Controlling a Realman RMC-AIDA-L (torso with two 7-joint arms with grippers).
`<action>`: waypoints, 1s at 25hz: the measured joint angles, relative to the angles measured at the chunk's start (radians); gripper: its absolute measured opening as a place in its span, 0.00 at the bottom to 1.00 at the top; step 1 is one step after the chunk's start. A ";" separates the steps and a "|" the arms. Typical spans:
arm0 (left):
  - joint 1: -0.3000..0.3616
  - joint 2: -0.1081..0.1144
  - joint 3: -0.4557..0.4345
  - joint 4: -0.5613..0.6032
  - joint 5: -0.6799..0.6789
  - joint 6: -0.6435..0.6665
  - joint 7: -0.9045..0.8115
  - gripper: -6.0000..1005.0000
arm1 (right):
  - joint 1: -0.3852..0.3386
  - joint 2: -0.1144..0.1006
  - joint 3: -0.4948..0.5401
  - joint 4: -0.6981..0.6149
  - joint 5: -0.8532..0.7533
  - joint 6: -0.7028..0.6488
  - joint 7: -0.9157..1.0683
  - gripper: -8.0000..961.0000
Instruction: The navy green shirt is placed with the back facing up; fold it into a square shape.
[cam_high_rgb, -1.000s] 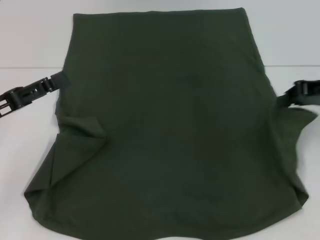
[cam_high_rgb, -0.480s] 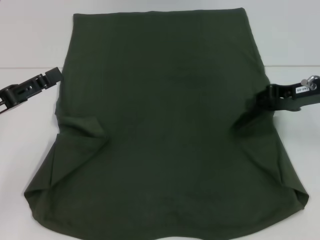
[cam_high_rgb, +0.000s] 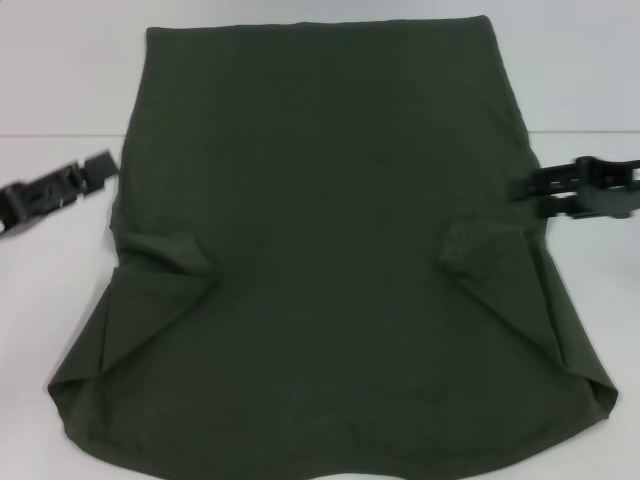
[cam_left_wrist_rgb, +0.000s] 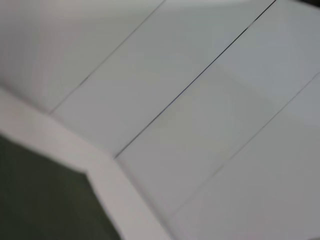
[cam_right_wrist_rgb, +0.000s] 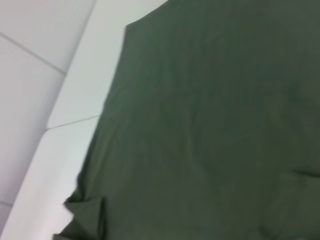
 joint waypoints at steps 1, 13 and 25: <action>0.003 0.009 0.004 0.000 0.026 0.003 -0.028 0.82 | -0.007 -0.011 0.000 -0.001 0.000 -0.001 0.004 0.61; 0.086 0.067 0.002 0.069 0.324 0.163 -0.387 0.82 | -0.023 -0.050 -0.004 -0.042 0.000 -0.010 0.047 0.72; 0.177 0.048 -0.015 0.078 0.423 0.151 -0.463 0.82 | -0.022 -0.045 -0.007 -0.042 0.000 -0.015 0.041 0.72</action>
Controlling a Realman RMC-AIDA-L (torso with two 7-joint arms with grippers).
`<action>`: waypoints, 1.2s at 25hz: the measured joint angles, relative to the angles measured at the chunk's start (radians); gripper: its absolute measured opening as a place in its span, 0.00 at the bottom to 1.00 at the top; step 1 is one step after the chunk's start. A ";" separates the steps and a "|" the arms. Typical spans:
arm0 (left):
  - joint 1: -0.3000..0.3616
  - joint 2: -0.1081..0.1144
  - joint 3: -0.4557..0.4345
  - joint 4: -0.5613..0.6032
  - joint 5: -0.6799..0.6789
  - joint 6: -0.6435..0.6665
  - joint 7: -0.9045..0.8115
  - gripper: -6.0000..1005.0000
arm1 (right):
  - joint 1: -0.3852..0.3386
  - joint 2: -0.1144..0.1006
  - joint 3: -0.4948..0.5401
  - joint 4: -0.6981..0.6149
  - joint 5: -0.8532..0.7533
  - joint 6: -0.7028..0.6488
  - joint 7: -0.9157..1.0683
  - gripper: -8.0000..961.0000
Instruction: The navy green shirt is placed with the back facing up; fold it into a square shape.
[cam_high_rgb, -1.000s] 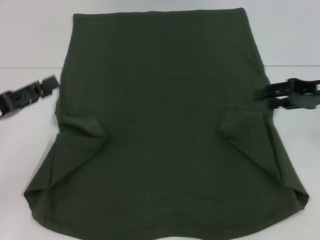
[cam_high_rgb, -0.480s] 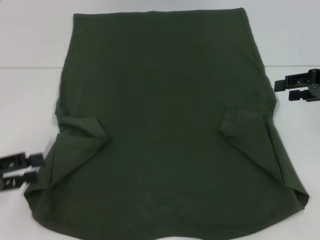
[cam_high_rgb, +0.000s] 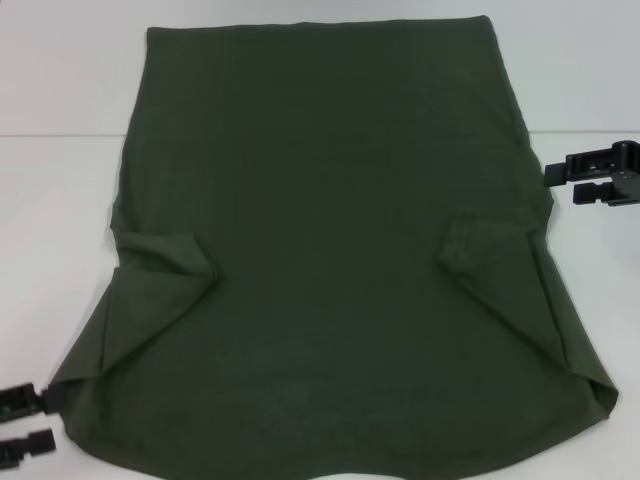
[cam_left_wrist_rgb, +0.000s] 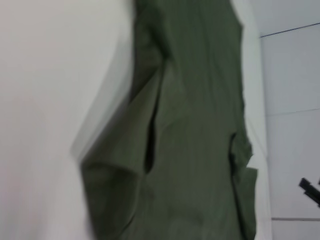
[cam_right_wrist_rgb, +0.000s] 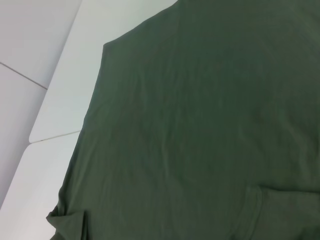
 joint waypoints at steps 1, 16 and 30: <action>-0.001 -0.004 0.000 -0.007 0.011 -0.009 -0.003 0.82 | 0.000 0.001 0.000 0.000 0.000 0.000 -0.001 0.72; -0.010 -0.036 0.024 -0.018 0.026 -0.150 -0.067 0.82 | -0.013 0.005 0.000 0.000 0.000 0.000 -0.007 0.72; -0.032 -0.036 0.025 -0.059 0.051 -0.227 -0.077 0.82 | -0.022 0.005 0.004 0.001 0.000 0.001 -0.013 0.72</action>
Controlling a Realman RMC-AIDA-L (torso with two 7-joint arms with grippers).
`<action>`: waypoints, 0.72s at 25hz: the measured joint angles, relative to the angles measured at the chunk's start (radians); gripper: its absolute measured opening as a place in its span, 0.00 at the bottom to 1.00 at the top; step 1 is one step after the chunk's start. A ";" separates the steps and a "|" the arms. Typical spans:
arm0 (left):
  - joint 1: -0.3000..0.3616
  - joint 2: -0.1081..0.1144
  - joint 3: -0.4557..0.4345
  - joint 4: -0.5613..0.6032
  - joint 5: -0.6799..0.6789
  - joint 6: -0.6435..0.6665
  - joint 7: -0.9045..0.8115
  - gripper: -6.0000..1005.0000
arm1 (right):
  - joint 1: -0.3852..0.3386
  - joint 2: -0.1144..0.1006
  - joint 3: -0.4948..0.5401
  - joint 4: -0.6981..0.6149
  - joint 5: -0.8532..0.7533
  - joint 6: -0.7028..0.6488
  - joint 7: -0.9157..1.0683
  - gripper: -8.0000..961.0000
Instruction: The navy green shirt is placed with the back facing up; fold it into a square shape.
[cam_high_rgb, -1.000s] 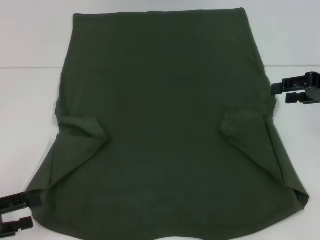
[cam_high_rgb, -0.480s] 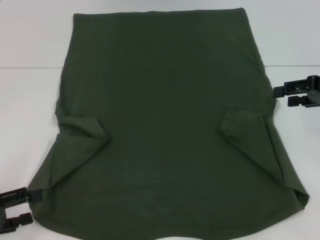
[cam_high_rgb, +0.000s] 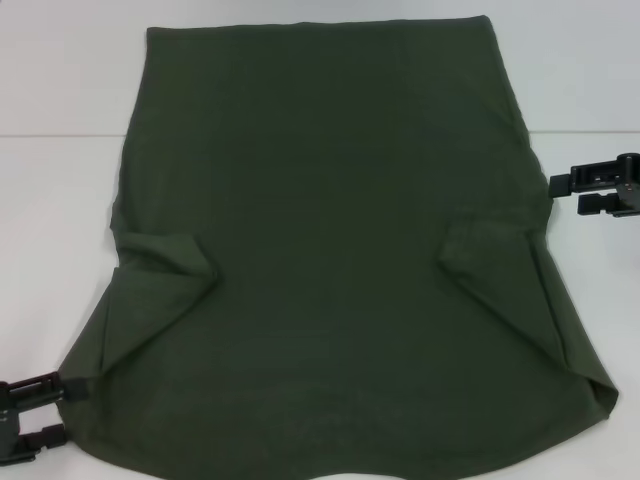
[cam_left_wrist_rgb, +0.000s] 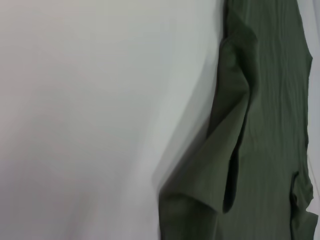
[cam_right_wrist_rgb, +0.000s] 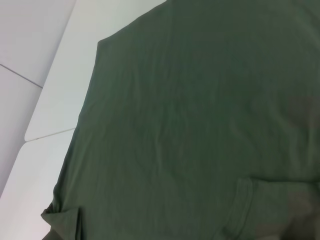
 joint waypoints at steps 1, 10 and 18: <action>-0.002 0.000 0.000 -0.004 0.000 -0.002 0.000 0.82 | 0.000 0.000 0.000 0.000 0.000 0.000 0.000 0.72; -0.056 -0.002 0.000 -0.050 0.044 -0.034 0.003 0.82 | -0.004 -0.001 0.003 -0.001 0.000 0.000 -0.001 0.72; -0.069 -0.003 -0.019 -0.038 0.013 -0.002 0.022 0.82 | -0.020 -0.005 0.007 -0.001 0.005 -0.001 -0.002 0.72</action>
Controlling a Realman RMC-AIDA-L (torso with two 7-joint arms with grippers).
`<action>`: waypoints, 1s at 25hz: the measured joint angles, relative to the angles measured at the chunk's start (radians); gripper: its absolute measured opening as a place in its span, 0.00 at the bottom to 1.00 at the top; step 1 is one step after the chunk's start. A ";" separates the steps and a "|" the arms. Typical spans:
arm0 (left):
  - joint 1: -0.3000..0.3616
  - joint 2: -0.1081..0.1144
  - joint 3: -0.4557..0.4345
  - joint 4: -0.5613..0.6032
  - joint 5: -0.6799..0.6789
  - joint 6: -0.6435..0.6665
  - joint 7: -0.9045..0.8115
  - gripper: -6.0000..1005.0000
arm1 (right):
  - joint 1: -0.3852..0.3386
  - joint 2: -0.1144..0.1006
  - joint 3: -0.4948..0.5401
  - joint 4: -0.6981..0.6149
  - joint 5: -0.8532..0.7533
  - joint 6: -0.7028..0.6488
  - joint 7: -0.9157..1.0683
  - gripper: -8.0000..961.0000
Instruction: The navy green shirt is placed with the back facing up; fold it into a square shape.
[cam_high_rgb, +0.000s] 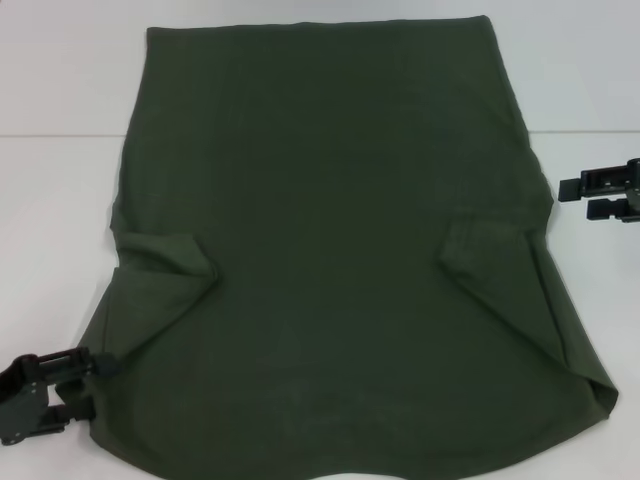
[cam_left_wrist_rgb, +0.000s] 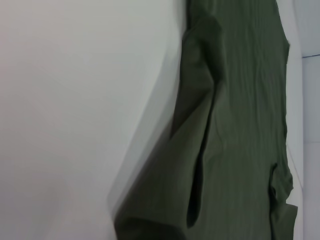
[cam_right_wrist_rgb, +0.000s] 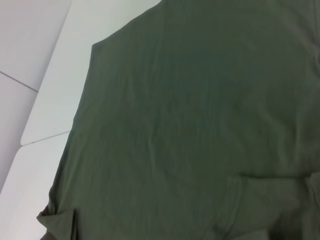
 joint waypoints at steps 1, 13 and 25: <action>0.000 0.001 0.001 -0.002 -0.002 0.000 0.000 0.82 | -0.001 0.000 0.000 0.000 0.000 0.000 0.000 0.72; -0.020 -0.004 0.011 0.007 -0.001 -0.018 0.001 0.82 | 0.000 -0.001 0.003 0.000 0.003 0.000 0.001 0.72; 0.039 0.000 0.001 0.039 0.005 0.010 -0.022 0.82 | -0.003 -0.003 0.013 0.000 0.003 0.002 0.002 0.72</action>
